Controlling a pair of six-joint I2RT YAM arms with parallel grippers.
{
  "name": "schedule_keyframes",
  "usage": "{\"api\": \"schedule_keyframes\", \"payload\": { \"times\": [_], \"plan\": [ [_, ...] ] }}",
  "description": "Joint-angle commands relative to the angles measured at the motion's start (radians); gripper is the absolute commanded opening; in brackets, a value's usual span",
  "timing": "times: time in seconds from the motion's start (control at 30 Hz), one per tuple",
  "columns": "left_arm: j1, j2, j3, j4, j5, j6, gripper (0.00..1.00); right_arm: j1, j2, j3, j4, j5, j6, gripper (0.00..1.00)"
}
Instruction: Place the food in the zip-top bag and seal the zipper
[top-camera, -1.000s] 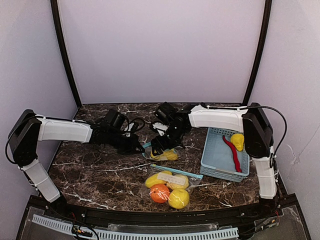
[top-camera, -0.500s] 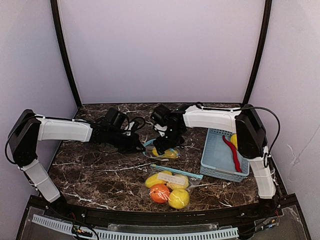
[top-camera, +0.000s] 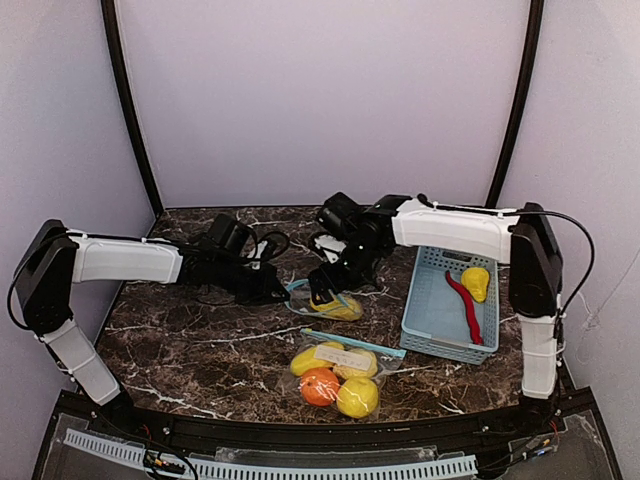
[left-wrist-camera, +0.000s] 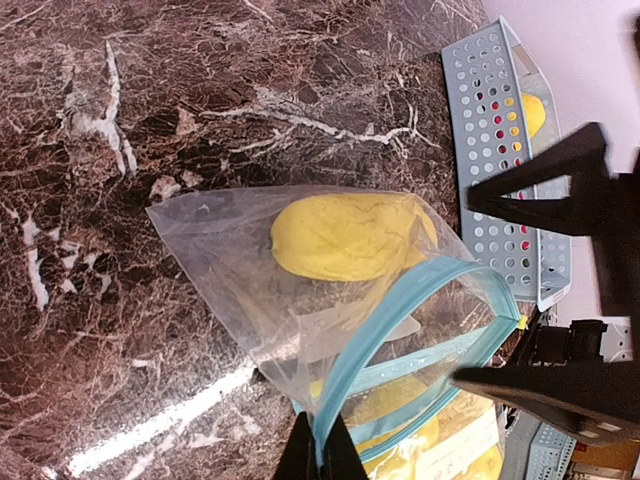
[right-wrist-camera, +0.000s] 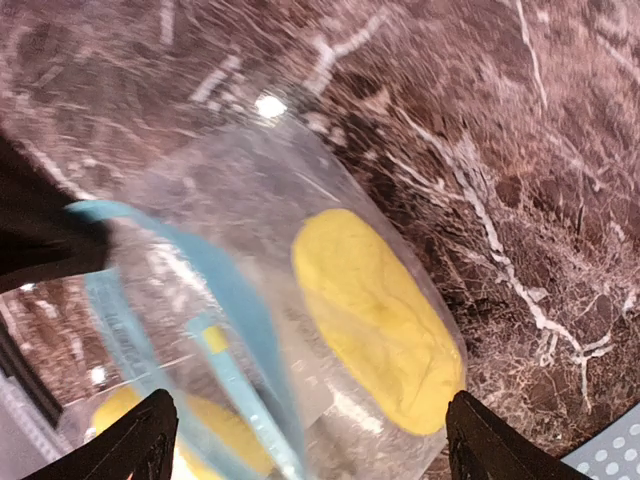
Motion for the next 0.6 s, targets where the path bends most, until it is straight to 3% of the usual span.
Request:
{"api": "schedule_keyframes", "payload": {
  "times": [0.0,0.2,0.57],
  "plan": [
    [0.0,-0.035,-0.002,-0.004,-0.025,0.015,0.01,0.004,-0.19,-0.046,0.092,-0.155,-0.019,0.92],
    [0.001,-0.036,-0.018,0.021,-0.034,0.006,0.01,-0.055,-0.326,-0.156,0.092,-0.133,0.022,0.91],
    [0.002,-0.059,-0.035,0.018,-0.04,0.009,0.01,-0.397,-0.491,-0.454,0.054,0.149,0.13,0.85]
  ]
}}
